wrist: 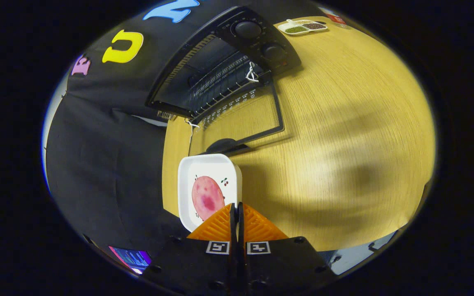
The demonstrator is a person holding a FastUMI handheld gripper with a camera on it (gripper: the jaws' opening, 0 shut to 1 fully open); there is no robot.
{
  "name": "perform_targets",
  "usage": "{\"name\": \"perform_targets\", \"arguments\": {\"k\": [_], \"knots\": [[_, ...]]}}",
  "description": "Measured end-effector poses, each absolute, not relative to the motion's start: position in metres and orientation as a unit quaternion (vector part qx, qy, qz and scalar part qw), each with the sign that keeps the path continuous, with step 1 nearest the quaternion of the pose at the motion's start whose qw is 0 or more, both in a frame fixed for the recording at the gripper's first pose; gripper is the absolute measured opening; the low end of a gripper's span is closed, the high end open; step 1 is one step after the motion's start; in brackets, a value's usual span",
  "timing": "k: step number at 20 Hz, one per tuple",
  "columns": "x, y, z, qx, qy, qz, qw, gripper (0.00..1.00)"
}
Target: Open the toaster oven, put the food inside, and close the toaster oven door.
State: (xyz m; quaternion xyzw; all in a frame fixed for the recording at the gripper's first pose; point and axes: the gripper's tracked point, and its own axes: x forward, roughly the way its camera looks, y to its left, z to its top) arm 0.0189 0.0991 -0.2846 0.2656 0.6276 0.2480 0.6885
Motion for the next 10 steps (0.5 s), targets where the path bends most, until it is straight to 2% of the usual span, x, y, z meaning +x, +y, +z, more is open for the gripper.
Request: {"name": "perform_targets", "arguments": {"k": [5, 10], "knots": [[0.049, 0.118, -0.268, 0.318, 0.572, 0.18, 0.734, 0.01], [0.068, 0.135, -0.264, 0.382, 0.532, 0.108, 0.748, 0.01]]}}
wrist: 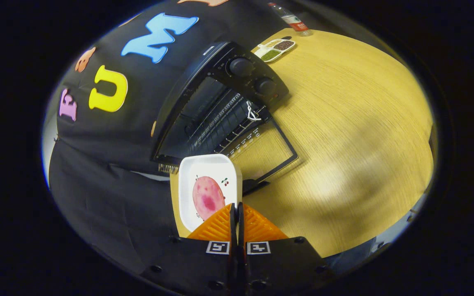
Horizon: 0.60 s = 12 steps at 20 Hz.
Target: Open the toaster oven, put the food inside, and close the toaster oven door.
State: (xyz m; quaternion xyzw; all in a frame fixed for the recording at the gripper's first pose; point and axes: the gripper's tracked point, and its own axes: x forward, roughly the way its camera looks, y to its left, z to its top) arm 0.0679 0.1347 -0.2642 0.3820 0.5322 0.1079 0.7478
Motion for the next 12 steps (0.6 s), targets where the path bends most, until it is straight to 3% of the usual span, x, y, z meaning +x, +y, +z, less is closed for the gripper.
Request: {"name": "perform_targets", "arguments": {"k": [12], "knots": [[0.106, 0.183, -0.277, 0.515, 0.432, -0.032, 0.739, 0.01]]}}
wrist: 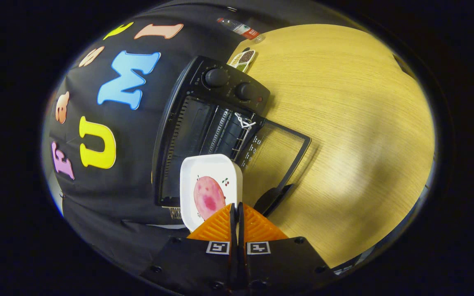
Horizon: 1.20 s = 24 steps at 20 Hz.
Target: Open the toaster oven, put the food inside, and close the toaster oven door.
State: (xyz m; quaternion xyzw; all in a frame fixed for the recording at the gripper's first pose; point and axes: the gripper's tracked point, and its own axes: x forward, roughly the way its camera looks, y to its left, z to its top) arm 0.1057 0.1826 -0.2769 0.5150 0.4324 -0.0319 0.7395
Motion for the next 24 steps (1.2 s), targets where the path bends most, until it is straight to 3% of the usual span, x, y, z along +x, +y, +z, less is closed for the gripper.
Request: {"name": "perform_targets", "arguments": {"k": [11, 24], "knots": [[0.168, 0.216, -0.301, 0.6, 0.359, -0.131, 0.703, 0.02], [0.224, 0.226, -0.314, 0.639, 0.29, -0.205, 0.682, 0.03]]}}
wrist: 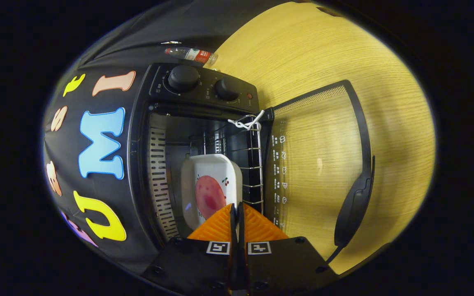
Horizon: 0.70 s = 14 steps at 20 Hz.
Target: Open the toaster oven, put the food inside, and close the toaster oven door.
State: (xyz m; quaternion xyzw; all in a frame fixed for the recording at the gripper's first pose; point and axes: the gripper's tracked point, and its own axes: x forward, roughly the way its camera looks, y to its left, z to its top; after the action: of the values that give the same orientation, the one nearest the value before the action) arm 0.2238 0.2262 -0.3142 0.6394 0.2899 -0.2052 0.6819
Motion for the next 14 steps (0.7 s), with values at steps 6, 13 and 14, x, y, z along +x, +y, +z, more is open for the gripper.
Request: {"name": "perform_targets", "arguments": {"k": [6, 13, 14], "knots": [[0.219, 0.228, -0.31, 0.635, 0.291, -0.18, 0.693, 0.22], [0.192, 0.235, -0.288, 0.571, 0.315, -0.096, 0.752, 0.98], [0.188, 0.239, -0.281, 0.553, 0.318, -0.07, 0.767, 0.98]]}}
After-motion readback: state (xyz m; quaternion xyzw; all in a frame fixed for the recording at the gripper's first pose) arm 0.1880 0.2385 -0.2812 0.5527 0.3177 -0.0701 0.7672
